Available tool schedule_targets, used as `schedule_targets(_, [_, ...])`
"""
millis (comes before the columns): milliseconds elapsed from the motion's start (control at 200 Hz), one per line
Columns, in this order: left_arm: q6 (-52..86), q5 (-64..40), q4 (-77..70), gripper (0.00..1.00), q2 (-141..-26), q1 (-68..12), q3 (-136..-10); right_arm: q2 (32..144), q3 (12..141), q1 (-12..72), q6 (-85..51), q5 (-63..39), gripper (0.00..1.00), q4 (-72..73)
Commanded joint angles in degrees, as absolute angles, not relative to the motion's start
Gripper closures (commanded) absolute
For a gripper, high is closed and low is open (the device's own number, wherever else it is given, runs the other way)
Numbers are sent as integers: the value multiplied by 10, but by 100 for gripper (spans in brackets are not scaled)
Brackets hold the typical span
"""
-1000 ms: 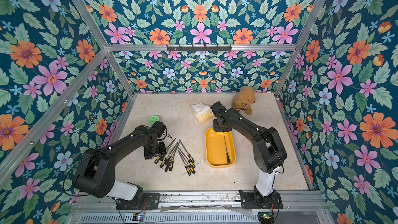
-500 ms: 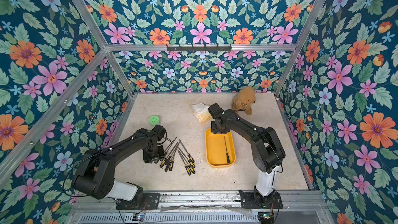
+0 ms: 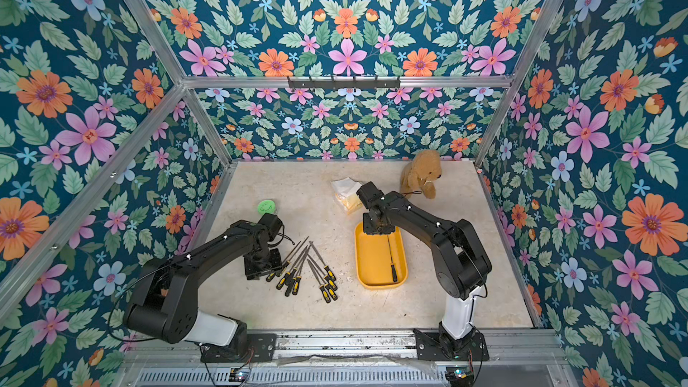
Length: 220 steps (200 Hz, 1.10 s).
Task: Put the file tool into the storage box
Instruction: Pick up the file tool from the center of the board.
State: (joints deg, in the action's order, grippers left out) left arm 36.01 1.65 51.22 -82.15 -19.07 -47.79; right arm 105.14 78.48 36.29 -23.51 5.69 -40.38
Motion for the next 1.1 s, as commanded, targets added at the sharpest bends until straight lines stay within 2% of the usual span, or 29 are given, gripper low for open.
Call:
schedule_targets(0, [365, 18, 525, 37, -800, -190, -482, 1055, 786, 366, -243, 50, 61, -404])
schedule_targets(190, [362, 11, 544, 38, -785, -189, -467, 1067, 789, 370, -246, 44, 61, -401])
schedule_targets(551, [347, 2, 528, 39, -845, -188, -461, 1086, 804, 379, -248, 37, 61, -399])
schedule_targets(811, [340, 35, 503, 40, -906, -185, -496, 1101, 821, 387, -248, 36, 61, -403])
schedule_targets(1022, [321, 45, 490, 46, -922, -181, -503, 1097, 822, 387, -249, 39, 61, -408])
schedule_targets(1097, [306, 39, 471, 56, -926, -176, -498, 1097, 818, 388, -250, 37, 62, -406])
